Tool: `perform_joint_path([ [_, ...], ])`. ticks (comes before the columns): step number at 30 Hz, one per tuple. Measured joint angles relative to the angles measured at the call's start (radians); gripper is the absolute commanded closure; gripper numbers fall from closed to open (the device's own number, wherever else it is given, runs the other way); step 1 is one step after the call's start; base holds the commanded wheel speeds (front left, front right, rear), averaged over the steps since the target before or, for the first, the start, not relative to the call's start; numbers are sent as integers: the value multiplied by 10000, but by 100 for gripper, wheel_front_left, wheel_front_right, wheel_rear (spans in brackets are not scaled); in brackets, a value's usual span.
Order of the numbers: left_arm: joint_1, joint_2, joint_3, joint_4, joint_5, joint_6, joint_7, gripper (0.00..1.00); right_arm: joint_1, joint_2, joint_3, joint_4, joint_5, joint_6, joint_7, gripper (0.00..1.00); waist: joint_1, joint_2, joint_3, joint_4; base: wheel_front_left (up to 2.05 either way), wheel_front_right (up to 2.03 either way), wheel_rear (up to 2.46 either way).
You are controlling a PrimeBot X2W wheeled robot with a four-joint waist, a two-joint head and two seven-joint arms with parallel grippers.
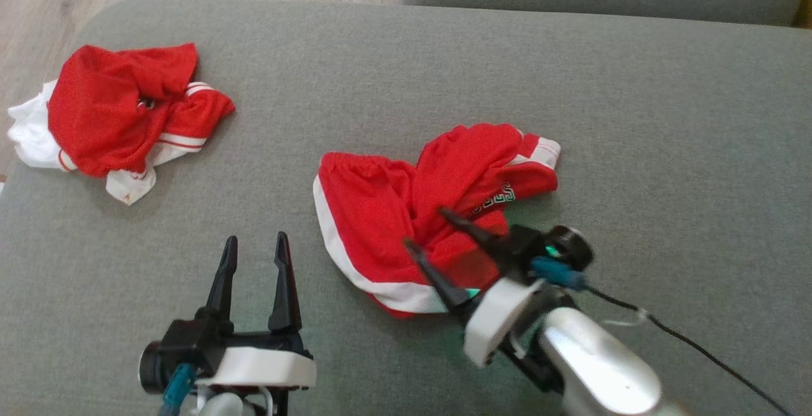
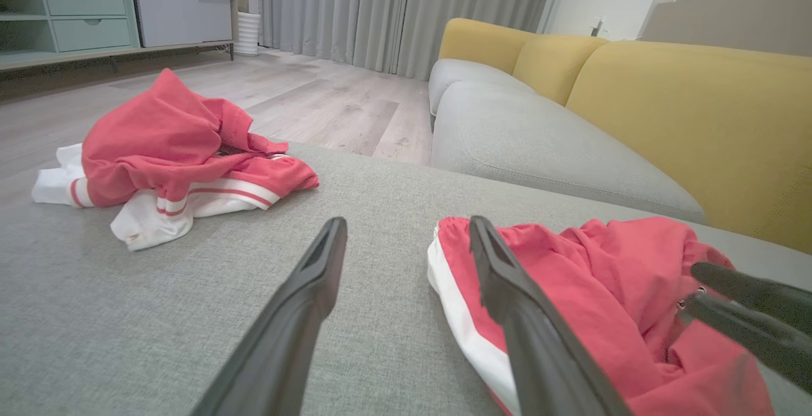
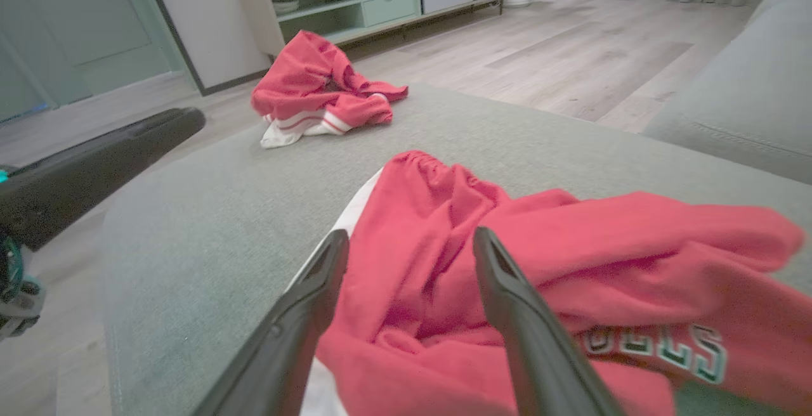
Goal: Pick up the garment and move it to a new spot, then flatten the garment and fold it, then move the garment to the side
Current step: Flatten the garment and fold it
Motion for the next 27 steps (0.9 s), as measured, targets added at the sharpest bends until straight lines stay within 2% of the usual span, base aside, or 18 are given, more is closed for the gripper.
perform_joint_path([
  [5,4,2,-4,4,23,0,0,0,859,2,-1906,-451,-487,0,38,0,0,0,-135,-130,0,0,0],
  [8,8,6,-15,4,69,0,0,0,1261,4,-2650,-506,-813,0,355,0,0,0,-163,-144,0,0,0],
  [13,8,10,-81,4,69,0,0,0,1412,46,-2817,-286,-859,0,930,0,0,0,-79,-63,0,0,0],
  [19,0,10,-199,29,69,0,0,0,1100,63,-2533,748,-364,0,1438,0,1,0,104,180,0,0,0],
  [20,-1,8,-221,44,69,2,0,0,1020,63,-2426,853,-259,0,1440,5,1,0,135,226,0,0,0],
  [21,-1,8,-226,48,67,6,0,0,932,65,-2328,957,-148,0,1442,56,0,0,165,264,0,0,0],
  [22,-1,8,-224,50,67,10,0,0,841,65,-2232,1028,-33,0,1440,73,0,0,195,293,0,0,0],
  [23,-1,8,-222,50,67,10,0,0,753,65,-2153,1083,63,0,1434,100,1,0,221,312,0,0,0],
  [27,-1,8,-199,48,67,13,0,0,500,69,-2322,1218,146,0,1101,100,1,0,270,278,0,0,0],
])
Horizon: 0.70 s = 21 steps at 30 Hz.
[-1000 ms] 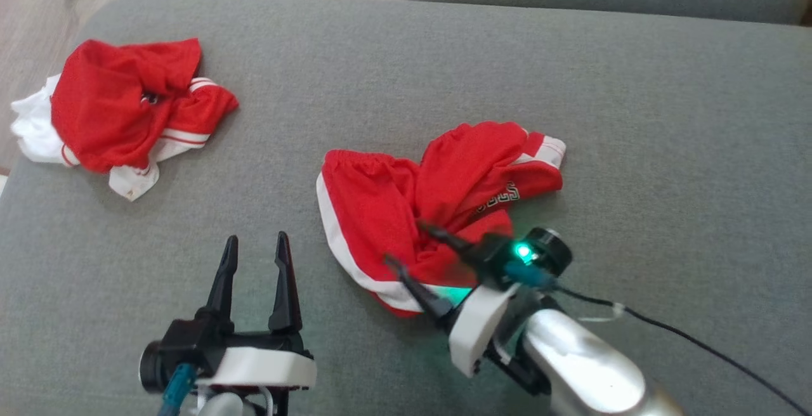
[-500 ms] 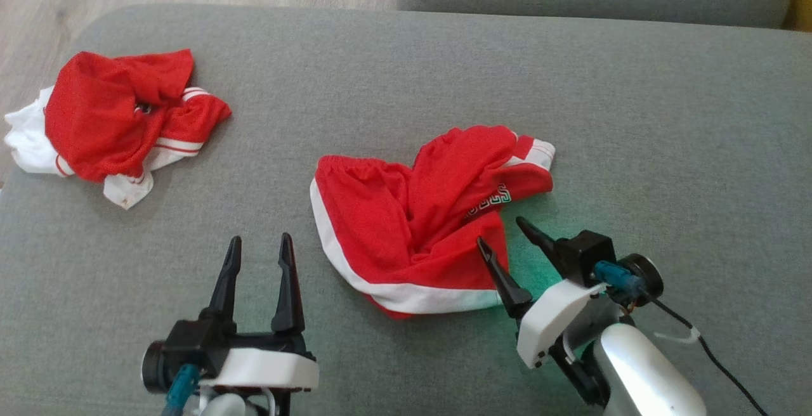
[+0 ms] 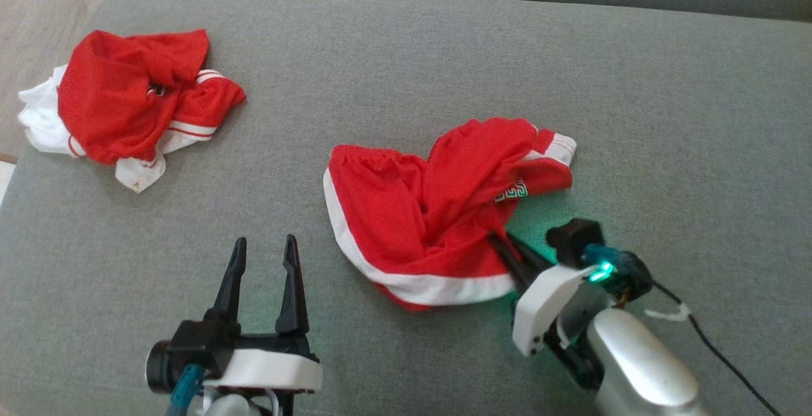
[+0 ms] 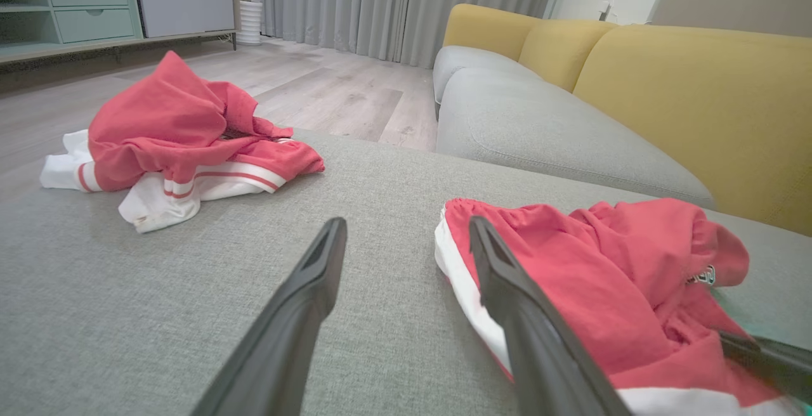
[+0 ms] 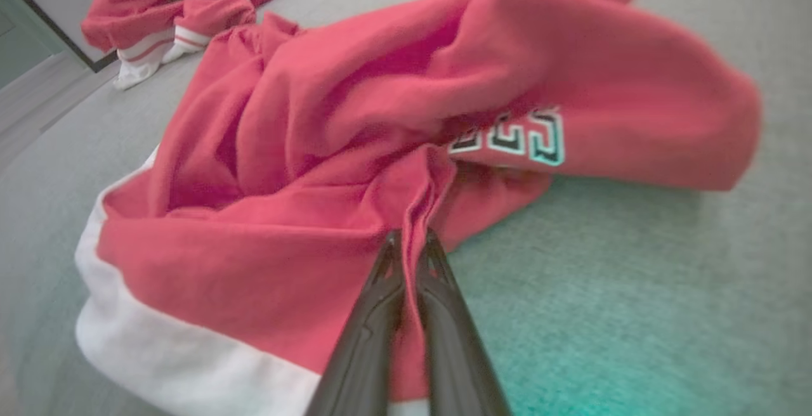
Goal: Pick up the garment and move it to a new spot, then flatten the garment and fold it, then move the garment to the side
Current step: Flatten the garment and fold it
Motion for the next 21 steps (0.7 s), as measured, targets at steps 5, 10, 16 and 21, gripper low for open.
perform_joint_path([
  [5,0,0,58,-12,0,13,0,0,-45,-69,-817,17,-161,0,-437,100,0,0,-25,-145,0,0,0],
  [10,1,0,132,-19,0,13,0,0,-37,-422,-2362,-171,-637,0,-736,100,0,0,-70,-393,0,0,0],
  [16,-5,-2,96,4,0,-6,0,0,380,-533,-4293,-474,-1607,0,-938,100,0,0,-32,-709,0,0,0],
  [21,-12,-2,-4,142,2,-90,0,0,689,-178,-4598,-646,-1776,0,-1267,0,0,0,-156,-800,0,0,0],
])
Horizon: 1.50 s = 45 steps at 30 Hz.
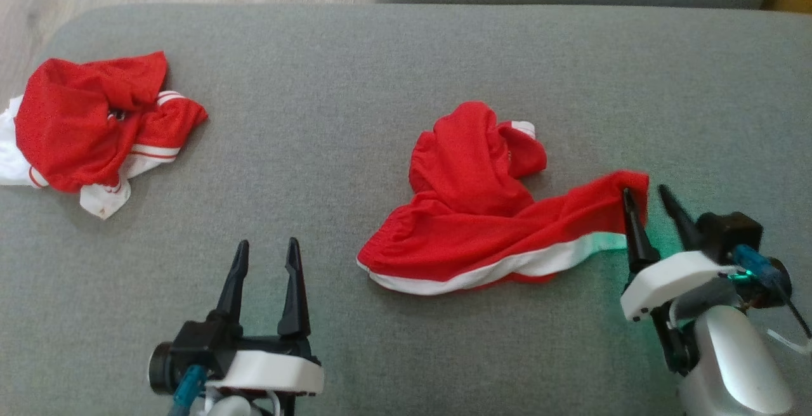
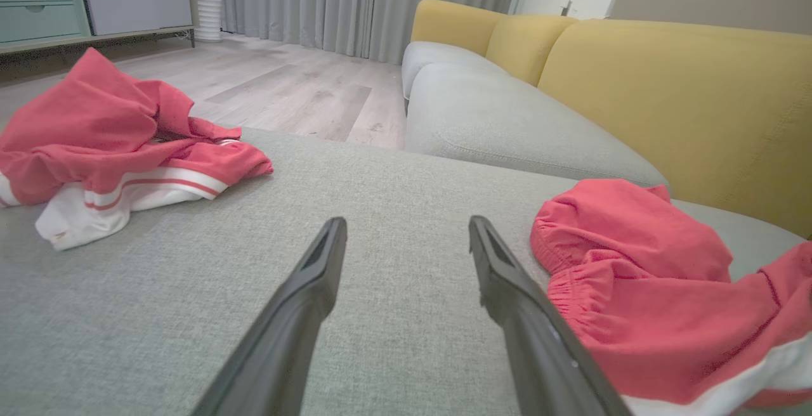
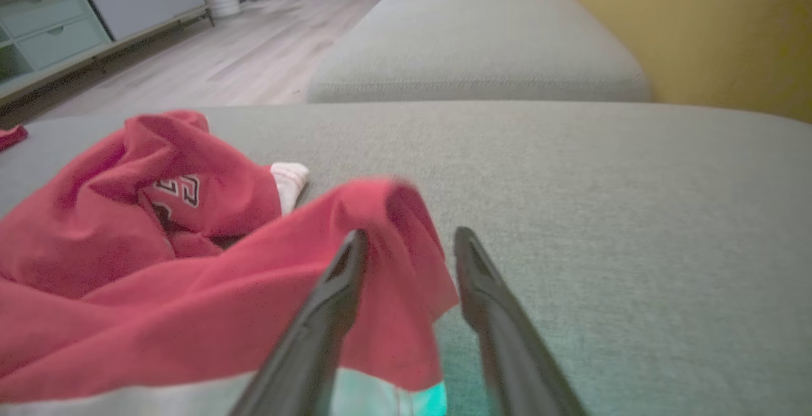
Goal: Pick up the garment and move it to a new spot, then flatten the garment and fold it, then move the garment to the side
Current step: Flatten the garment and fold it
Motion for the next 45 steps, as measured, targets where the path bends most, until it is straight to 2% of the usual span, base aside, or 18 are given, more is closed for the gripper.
perform_joint_path([
  [8,3,-4,-132,90,2,-100,0,0,669,207,-545,-888,-249,0,-589,0,0,0,-552,-104,0,0,0],
  [23,737,15,-161,119,-157,-153,2,0,2631,399,-174,-2824,148,0,-587,0,-1,0,-1416,-376,0,0,0],
  [45,867,188,-324,58,-278,-71,230,0,2831,408,-10,-3329,351,0,-245,0,0,0,-1263,-281,0,0,0],
])
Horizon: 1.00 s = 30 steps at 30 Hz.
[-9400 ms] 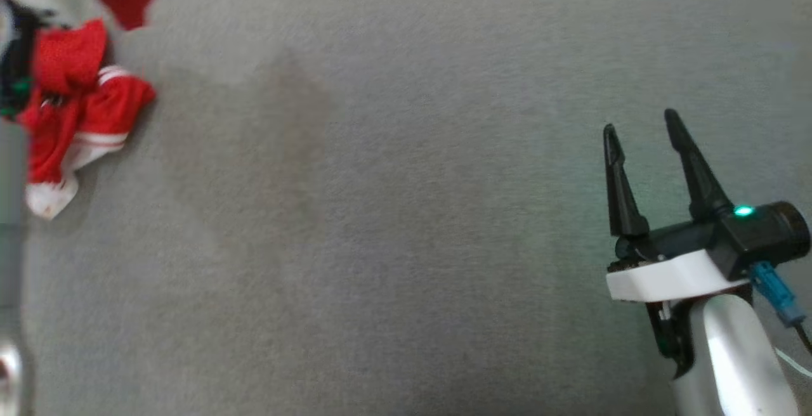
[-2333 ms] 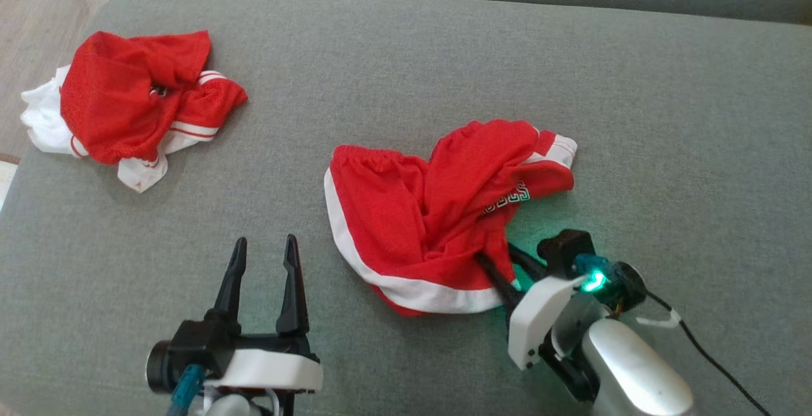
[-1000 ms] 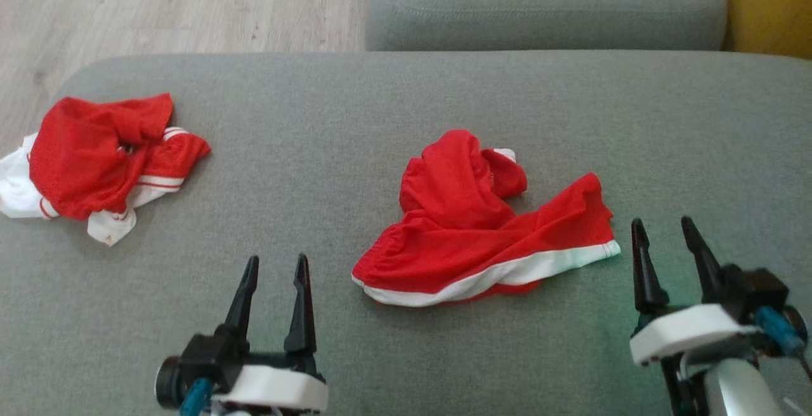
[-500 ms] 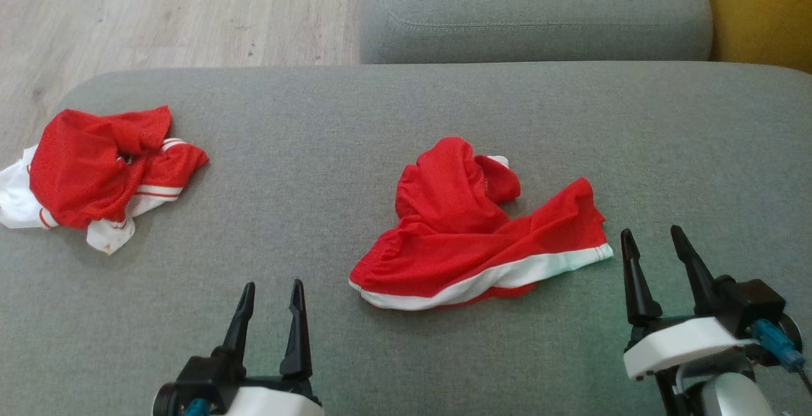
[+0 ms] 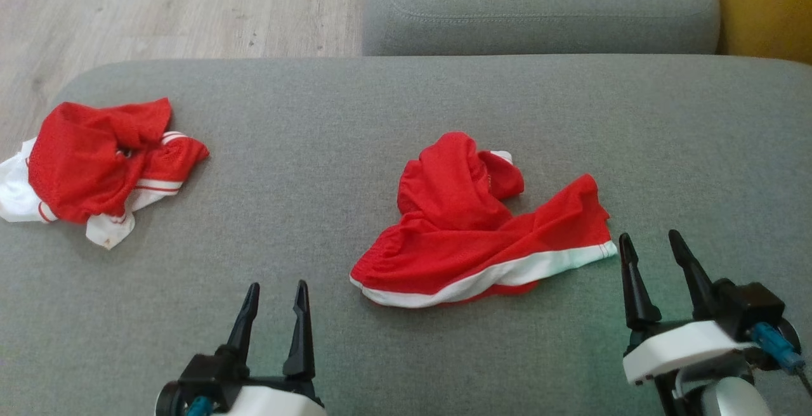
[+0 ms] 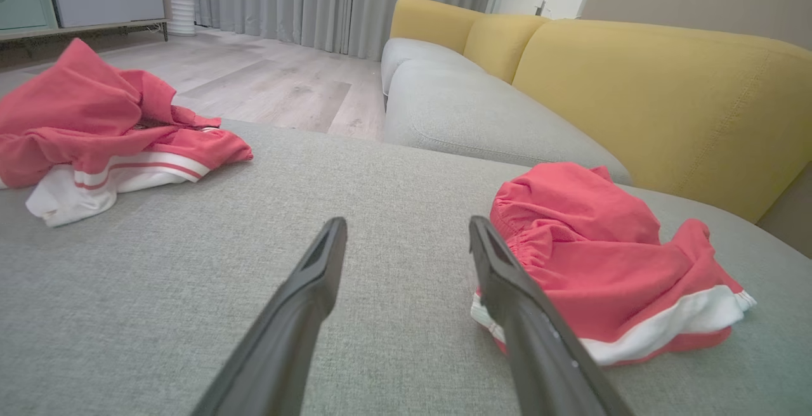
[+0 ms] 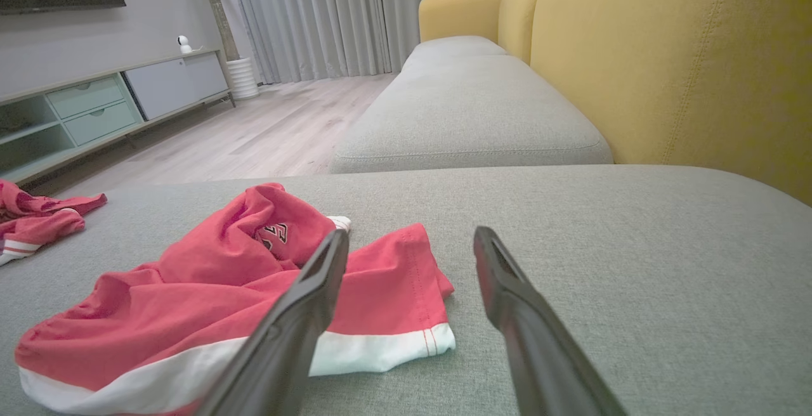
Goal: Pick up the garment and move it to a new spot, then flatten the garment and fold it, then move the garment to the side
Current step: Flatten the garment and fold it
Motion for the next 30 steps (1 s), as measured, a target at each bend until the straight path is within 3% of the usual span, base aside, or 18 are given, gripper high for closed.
perform_joint_path([
  [8,-121,94,-257,31,2,-81,297,0,-31,0,2,-63,0,0,15,0,0,0,302,-54,0,0,0],
  [17,-1212,374,-1108,1037,180,-884,1496,0,-517,0,157,-136,-31,0,90,0,1,0,882,-380,0,0,0],
  [30,-1813,456,-1340,1705,174,-1085,1747,0,-658,0,75,-163,-46,0,84,0,1,0,1485,-977,0,0,0],
])
